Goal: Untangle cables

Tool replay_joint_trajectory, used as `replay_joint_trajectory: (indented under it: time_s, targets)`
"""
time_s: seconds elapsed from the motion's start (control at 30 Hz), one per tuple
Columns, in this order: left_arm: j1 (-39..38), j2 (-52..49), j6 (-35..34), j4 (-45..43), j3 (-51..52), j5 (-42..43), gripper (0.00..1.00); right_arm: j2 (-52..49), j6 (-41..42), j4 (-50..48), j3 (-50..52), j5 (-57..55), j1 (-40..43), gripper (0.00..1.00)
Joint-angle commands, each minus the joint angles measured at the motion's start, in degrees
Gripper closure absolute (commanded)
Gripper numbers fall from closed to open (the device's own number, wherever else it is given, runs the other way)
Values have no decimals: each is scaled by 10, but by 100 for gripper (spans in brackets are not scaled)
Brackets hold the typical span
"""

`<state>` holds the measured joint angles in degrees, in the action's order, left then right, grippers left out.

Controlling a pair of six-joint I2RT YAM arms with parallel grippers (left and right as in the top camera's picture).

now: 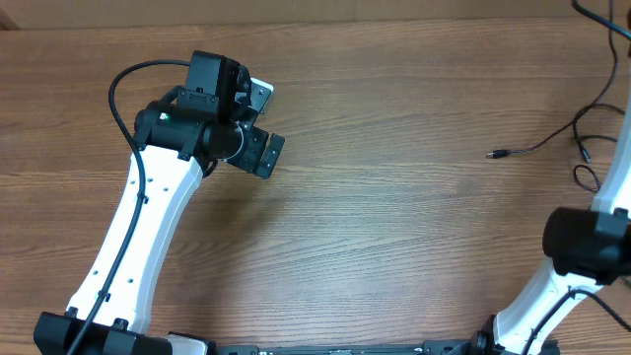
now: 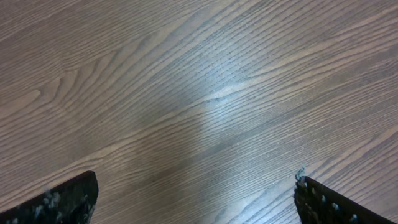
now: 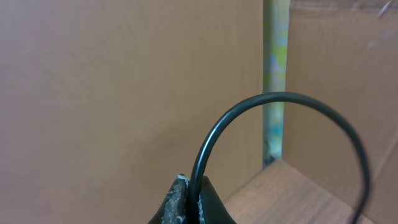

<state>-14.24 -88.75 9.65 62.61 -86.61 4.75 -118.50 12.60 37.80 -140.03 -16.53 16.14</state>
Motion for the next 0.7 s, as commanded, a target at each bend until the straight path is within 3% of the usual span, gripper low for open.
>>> replay_joint_trajectory:
  time_s: [0.0,0.67]
  targets:
    - [0,-1,11,0,-6,8,0,-35,-7,-4,-2,3,10,96]
    - [0,-1,11,0,-6,8,0,-53,-7,-304,-3,3,62,96]
